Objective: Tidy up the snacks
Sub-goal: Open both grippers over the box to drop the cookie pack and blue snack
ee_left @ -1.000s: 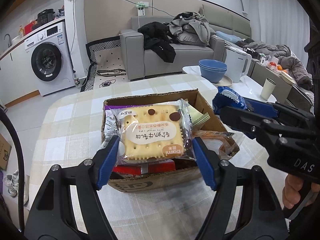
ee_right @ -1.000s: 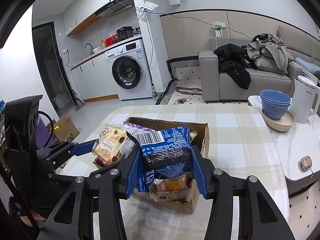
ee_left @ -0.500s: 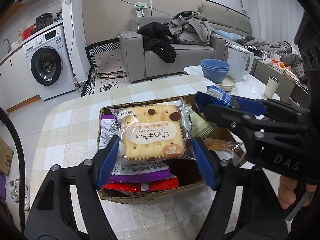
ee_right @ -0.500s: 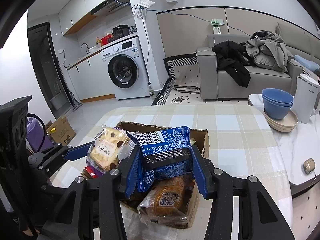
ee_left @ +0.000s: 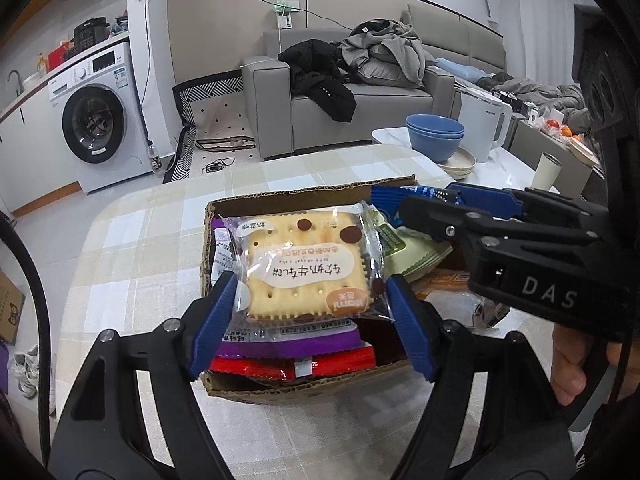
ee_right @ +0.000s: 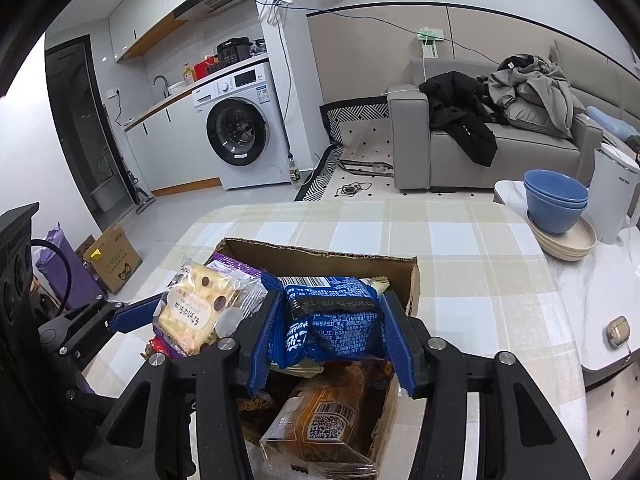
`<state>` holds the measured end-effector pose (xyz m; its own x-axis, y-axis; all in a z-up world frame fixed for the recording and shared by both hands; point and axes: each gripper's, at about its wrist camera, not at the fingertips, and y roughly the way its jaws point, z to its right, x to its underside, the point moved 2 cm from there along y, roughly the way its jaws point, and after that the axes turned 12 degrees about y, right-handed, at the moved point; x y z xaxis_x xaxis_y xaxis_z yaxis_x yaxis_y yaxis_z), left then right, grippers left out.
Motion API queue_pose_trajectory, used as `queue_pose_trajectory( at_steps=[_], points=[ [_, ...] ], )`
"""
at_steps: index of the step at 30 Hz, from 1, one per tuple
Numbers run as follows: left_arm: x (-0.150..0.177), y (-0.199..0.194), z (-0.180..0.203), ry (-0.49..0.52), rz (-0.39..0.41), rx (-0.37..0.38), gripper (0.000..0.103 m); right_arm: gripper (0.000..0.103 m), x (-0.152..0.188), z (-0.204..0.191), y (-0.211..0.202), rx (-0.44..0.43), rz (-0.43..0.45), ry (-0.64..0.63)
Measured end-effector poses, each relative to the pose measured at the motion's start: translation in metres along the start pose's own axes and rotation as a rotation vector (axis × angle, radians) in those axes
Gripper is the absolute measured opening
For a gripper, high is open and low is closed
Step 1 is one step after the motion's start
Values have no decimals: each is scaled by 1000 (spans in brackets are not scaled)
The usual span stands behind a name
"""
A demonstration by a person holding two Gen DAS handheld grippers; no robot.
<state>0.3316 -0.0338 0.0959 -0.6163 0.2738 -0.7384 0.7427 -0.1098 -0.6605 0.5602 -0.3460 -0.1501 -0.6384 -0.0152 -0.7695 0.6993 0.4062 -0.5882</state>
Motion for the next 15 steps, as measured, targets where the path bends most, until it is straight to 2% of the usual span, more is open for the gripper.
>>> queue_pose_trajectory(
  at_steps=[5,9,12,14,15],
  points=[
    [3,-1,0,1,2,5,77,57,0,4,-3,-20,-4,8],
    [7,-4,-3,-12,3,16,80,73,2,8,-10,-51,6,14],
    [10,-5,-5,-21,7,26,81,74,4,12,-14,-57,7,15],
    [12,-8,-5,-29,12,34,85,79,5,14,-16,-65,2,19],
    [11,-10,-4,-35,14,34,90,85,5,15,-17,-69,5,22]
  ],
)
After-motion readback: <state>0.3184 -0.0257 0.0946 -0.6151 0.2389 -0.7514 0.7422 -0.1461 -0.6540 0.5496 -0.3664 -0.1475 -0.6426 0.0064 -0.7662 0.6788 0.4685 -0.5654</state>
